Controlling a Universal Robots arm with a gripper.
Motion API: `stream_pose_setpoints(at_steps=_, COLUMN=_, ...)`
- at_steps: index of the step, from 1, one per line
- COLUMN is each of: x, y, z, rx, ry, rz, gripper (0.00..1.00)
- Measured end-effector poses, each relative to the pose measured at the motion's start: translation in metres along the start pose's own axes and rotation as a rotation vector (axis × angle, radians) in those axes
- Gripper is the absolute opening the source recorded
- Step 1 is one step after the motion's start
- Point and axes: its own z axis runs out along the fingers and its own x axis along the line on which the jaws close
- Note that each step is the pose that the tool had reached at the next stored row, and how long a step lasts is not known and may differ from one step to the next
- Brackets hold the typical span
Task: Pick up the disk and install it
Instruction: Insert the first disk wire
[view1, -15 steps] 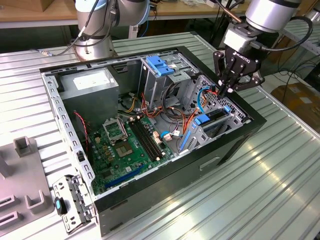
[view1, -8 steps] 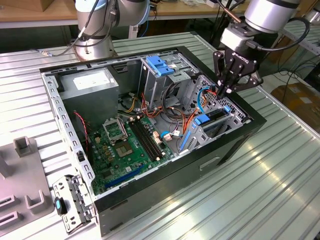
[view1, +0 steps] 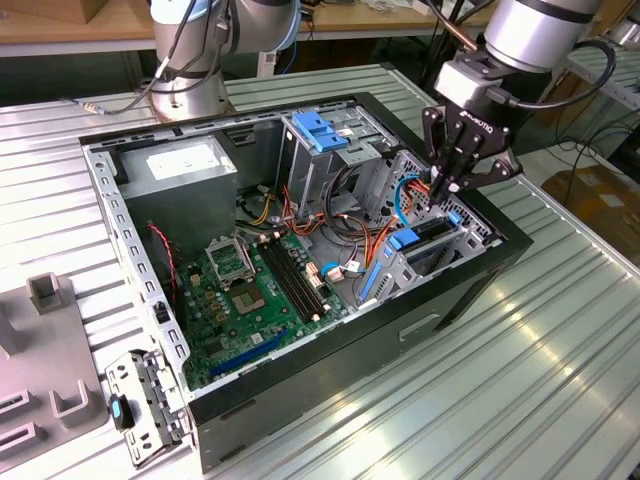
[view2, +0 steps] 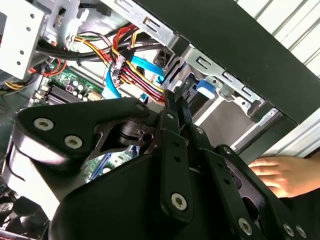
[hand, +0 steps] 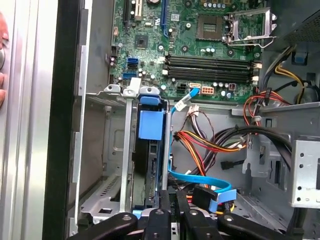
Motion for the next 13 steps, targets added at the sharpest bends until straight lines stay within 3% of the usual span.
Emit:
stream_pose_setpoints(at_steps=6, x=0.0022, y=0.0000, z=0.0048, rx=-0.0012, ry=-0.0008, rz=0.053, gripper=0.16)
stream_pose_setpoints(at_steps=9, x=0.0049, y=0.0002, z=0.0054, rx=-0.0012, ry=-0.0009, rz=0.051, gripper=0.16)
stream_pose_setpoints(at_steps=13, x=0.0060, y=0.0009, z=0.0060, rx=-0.0003, ry=-0.0003, rz=0.017, gripper=0.16)
